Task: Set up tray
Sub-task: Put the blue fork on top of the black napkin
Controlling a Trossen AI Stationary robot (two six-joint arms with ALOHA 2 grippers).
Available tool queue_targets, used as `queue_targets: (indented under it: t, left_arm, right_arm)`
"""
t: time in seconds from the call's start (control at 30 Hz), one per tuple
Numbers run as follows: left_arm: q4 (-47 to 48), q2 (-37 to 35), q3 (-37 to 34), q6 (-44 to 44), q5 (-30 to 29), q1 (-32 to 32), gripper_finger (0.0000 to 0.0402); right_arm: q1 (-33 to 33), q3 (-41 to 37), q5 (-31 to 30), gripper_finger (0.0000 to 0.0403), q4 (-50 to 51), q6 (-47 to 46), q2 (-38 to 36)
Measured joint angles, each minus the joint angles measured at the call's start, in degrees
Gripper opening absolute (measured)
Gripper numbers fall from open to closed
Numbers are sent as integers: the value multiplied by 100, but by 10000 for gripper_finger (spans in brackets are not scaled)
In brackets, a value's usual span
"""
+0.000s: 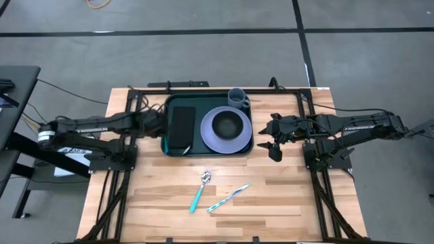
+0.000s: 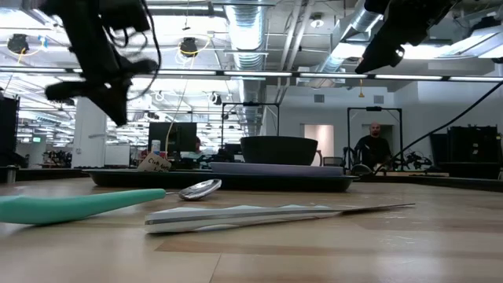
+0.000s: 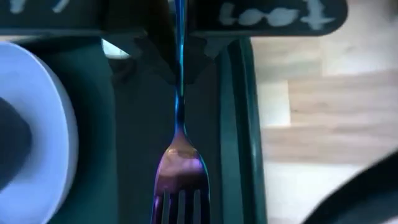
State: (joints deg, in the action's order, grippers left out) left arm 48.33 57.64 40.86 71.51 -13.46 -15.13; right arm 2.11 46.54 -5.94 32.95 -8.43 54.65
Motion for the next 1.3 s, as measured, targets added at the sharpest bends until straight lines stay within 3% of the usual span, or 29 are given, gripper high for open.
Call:
queue_targets:
  t: [0.27,0.4,0.63,1.03,1.3]
  left_arm:
    - [-783,1054,-11,-1497,863,-1259,0]
    - [-1477,1617,-9,-1842,1237,-1489,0]
    - [-1979,2350,-7,-2125,1258,-1710,0]
    - [-1984,2412,-5,-2687,1218,-2018,1]
    - [-1982,2412,-5,-2759,1163,-2023,28]
  right_arm:
    - [0,0,-4,240,0,-209,0]
    - [0,0,-7,240,1,-268,1]
    - [-51,0,-32,240,-2,-373,1]
    - [-264,0,-13,240,-2,-509,1]
    - [-264,0,-2,240,0,-506,1]
